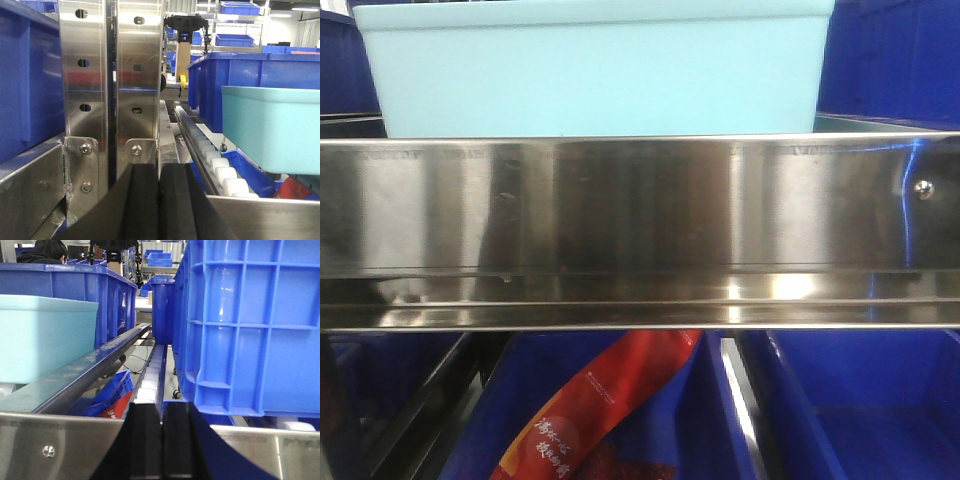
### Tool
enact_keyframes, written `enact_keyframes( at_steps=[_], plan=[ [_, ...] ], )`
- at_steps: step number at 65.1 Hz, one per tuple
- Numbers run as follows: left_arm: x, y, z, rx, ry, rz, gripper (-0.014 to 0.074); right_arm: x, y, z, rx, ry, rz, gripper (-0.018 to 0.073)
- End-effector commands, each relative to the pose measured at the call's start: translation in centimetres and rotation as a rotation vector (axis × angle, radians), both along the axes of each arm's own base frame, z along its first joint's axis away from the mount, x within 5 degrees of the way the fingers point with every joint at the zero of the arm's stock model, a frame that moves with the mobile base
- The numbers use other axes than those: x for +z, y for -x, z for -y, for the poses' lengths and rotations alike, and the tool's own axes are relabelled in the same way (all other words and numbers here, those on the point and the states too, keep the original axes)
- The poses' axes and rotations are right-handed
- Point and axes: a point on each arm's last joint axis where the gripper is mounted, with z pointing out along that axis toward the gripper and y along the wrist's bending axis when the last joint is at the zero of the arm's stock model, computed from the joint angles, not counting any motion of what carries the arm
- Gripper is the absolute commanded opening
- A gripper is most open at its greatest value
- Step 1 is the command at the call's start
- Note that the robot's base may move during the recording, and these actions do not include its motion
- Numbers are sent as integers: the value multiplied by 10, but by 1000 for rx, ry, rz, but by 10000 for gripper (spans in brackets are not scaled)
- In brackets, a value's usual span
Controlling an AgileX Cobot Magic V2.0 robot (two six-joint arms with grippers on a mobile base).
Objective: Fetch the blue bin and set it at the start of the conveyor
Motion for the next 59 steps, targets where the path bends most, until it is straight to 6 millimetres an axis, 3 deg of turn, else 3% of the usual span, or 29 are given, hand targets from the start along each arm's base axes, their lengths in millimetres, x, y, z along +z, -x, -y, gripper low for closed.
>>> enact_keyframes(
  at_steps=[1, 48, 59],
  plan=[
    [2, 1, 0, -3, 4, 23, -111, 2, 0, 0, -5, 7, 26, -166],
    [2, 1, 0, -3, 4, 23, -111, 3, 0, 0, -5, 7, 28, -166],
    [4, 1, 0, -4, 6, 43, -111, 14, 2, 0, -4, 13, 151, -166]
  ],
)
